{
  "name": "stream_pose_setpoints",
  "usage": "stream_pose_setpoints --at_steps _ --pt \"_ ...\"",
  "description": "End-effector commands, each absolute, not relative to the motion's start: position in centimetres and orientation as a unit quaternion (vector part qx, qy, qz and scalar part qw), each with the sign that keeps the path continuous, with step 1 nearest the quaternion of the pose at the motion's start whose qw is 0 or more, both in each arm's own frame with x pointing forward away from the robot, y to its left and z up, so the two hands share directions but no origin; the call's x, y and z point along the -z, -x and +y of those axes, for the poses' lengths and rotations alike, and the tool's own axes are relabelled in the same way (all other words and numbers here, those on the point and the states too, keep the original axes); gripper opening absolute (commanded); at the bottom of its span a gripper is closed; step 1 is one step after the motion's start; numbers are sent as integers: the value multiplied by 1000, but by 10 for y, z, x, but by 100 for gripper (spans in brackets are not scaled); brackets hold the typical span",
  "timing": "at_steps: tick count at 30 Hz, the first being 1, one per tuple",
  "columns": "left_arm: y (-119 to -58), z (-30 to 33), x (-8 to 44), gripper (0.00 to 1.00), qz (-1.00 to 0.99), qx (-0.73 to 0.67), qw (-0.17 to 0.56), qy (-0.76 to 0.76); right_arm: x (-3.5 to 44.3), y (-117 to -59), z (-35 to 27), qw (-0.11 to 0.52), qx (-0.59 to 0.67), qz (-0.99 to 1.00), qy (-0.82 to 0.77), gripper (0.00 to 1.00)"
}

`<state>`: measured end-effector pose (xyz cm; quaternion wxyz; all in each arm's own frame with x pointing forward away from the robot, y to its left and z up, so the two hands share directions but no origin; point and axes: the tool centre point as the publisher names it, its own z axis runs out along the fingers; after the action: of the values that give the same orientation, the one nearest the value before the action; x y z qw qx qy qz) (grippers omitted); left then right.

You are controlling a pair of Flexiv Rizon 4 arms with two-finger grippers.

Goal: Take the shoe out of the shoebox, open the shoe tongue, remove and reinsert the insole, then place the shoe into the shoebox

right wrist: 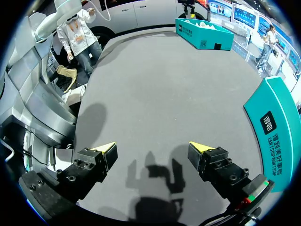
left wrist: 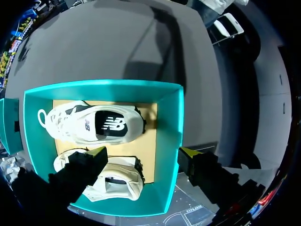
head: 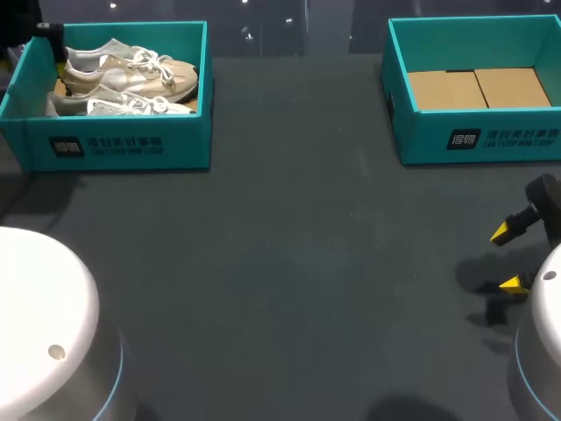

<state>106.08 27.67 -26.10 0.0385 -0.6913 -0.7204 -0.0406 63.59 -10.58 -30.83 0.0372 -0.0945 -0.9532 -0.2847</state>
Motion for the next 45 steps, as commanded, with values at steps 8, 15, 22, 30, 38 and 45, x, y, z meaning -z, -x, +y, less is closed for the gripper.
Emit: stream_pose_setpoints --at_steps 8,15,22,30,38,45 --pt "-1044 275 276 91 -701 21 44 711 308 -634 -106 36 284 -954 95 100" --pt "-1037 273 293 93 -692 13 51 720 308 -634 -106 36 284 -954 95 100" --pt "-1034 270 307 87 -690 10 61 721 308 -634 -106 36 284 -954 95 100" --pt "-1035 271 320 85 -690 9 66 721 308 -634 -106 36 284 -954 95 100" --pt "-1034 275 330 85 -687 13 68 723 308 -634 -106 36 284 -954 95 100" --pt "-1032 278 339 82 -689 16 60 722 308 -634 -106 36 284 -954 95 100"
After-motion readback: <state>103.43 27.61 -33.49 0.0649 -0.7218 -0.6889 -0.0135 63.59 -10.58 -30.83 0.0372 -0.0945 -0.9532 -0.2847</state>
